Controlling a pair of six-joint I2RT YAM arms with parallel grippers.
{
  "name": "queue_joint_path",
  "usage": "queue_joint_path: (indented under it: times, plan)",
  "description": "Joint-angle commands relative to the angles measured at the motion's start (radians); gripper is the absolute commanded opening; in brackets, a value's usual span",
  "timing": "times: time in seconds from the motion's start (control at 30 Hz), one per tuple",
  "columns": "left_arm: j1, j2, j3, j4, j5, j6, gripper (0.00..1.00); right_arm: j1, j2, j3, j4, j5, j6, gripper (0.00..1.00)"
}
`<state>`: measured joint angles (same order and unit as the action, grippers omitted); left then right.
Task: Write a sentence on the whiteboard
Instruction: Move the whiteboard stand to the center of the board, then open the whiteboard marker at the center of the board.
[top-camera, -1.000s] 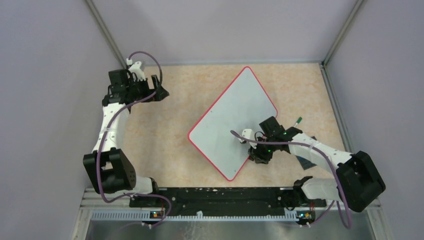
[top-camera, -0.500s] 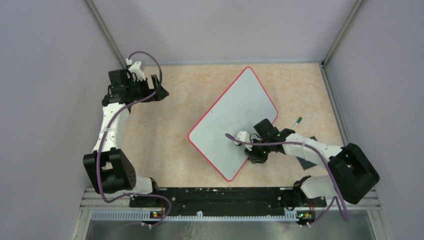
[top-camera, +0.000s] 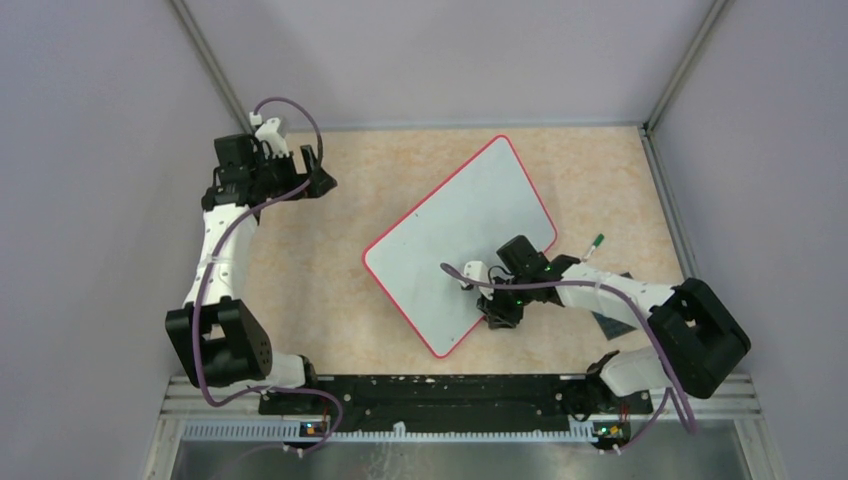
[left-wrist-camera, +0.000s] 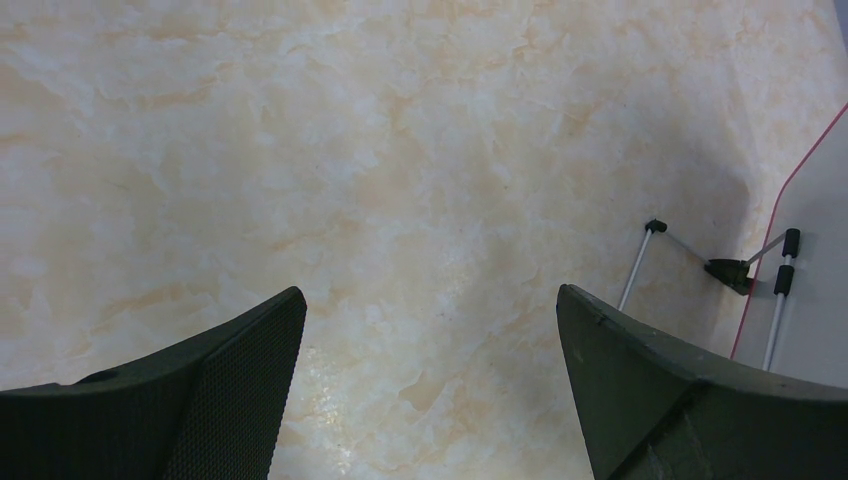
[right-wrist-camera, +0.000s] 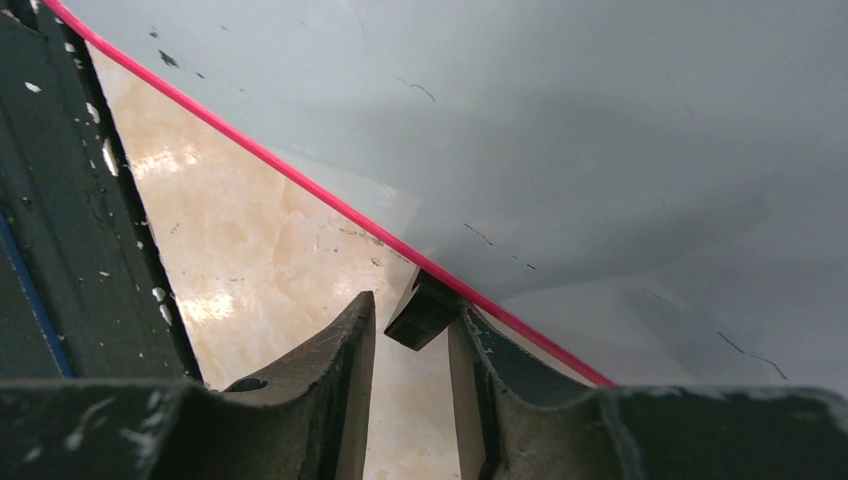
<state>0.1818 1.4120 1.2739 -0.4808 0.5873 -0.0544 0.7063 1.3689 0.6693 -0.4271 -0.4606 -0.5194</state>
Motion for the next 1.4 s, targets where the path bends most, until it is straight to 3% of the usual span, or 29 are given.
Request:
queue_joint_path:
  times: [0.0, 0.17, 0.3, 0.47, 0.57, 0.7, 1.13, 1.37]
  plan:
    - [0.004, 0.003, 0.042, 0.008, 0.016, -0.002, 0.99, 0.016, -0.023, 0.086, 0.001, -0.069, -0.004, 0.35]
    - [0.003, 0.007, 0.037, 0.016, 0.027, 0.001, 0.99, 0.014, -0.096, 0.116, -0.158, -0.048, -0.047, 0.44]
    - [0.004, 0.013, 0.037, 0.021, 0.04, 0.001, 0.99, -0.039, -0.165, 0.114, -0.248, -0.016, -0.061, 0.45]
    - [0.003, 0.0, 0.022, 0.03, 0.025, -0.006, 0.99, -0.355, -0.236, 0.171, -0.234, -0.006, 0.02, 0.49]
    - [0.004, -0.012, 0.025, 0.038, -0.001, -0.02, 0.99, -0.538, -0.189, 0.23, -0.203, 0.076, 0.148, 0.49]
    - [0.004, -0.013, 0.029, 0.074, -0.041, -0.071, 0.99, -0.692, -0.127, 0.277, -0.214, 0.179, 0.339, 0.49]
    - [0.004, 0.003, 0.037, 0.098, -0.09, -0.149, 0.99, -0.702, 0.02, 0.242, -0.149, 0.478, 0.663, 0.46]
    - [0.004, 0.001, 0.032, 0.109, -0.15, -0.179, 0.99, -0.702, 0.116, 0.253, -0.115, 0.586, 0.726, 0.45]
